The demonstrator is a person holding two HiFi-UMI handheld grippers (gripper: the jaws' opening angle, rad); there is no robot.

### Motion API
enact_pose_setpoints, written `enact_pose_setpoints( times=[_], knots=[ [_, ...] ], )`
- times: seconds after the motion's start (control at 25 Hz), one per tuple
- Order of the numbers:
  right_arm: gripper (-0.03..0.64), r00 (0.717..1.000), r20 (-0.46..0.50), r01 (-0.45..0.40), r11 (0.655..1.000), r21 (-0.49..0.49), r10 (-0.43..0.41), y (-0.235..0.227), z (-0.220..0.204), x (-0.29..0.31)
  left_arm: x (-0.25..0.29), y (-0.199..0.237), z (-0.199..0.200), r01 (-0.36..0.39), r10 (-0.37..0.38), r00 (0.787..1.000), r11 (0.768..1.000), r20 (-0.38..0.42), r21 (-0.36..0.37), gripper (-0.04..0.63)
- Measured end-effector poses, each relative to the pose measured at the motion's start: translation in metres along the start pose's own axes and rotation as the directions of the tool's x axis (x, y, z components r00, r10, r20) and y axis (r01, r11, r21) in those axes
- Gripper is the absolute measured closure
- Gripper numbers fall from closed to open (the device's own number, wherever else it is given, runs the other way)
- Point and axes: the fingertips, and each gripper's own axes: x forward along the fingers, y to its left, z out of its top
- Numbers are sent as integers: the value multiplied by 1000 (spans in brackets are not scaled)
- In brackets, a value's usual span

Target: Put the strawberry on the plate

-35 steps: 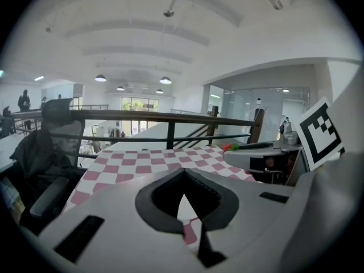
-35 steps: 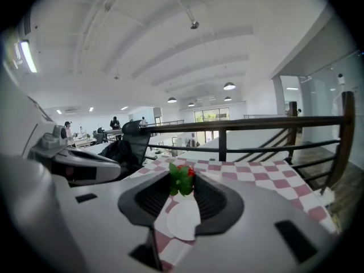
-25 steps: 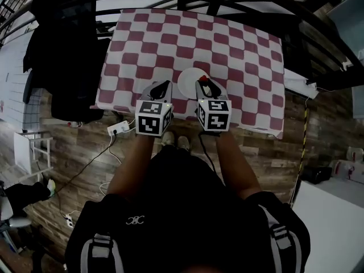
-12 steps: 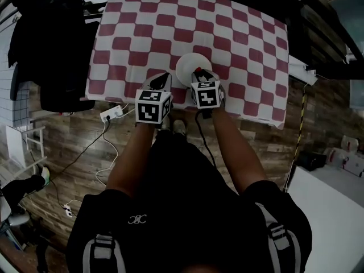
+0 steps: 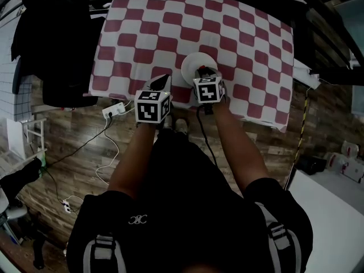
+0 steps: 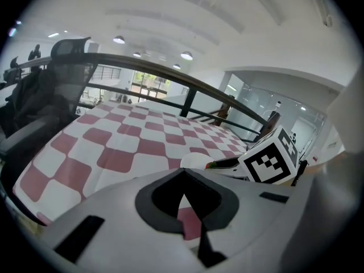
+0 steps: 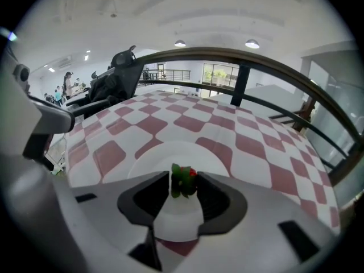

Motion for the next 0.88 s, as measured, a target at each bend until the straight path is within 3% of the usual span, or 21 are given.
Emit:
enact_pose_setpoints(
  times=[0.08, 0.36, 0.52, 0.64, 0.88],
  knots=[
    [443, 1000, 14, -2, 1000, 2, 2, 0, 3, -2, 0, 0, 0, 4, -4, 1000, 1000, -1, -7, 604],
    [443, 1000, 20, -7, 1000, 8, 7, 1, -1, -11, -1, -9, 0, 15, -15, 1000, 1000, -7, 10, 604],
    [601, 989, 140, 49, 998, 36, -53, -7, 12, -34, -3, -15, 4, 25, -25, 1000, 999, 4, 26, 604],
    [603, 973, 212, 71, 994, 81, -87, -13, 20, -53, -4, -25, 9, 48, -49, 999, 998, 15, 51, 604],
    [604, 948, 299, 36, 970, 241, -109, -28, 43, -94, -7, -45, 34, 91, -96, 993, 993, 74, 71, 604]
  ],
)
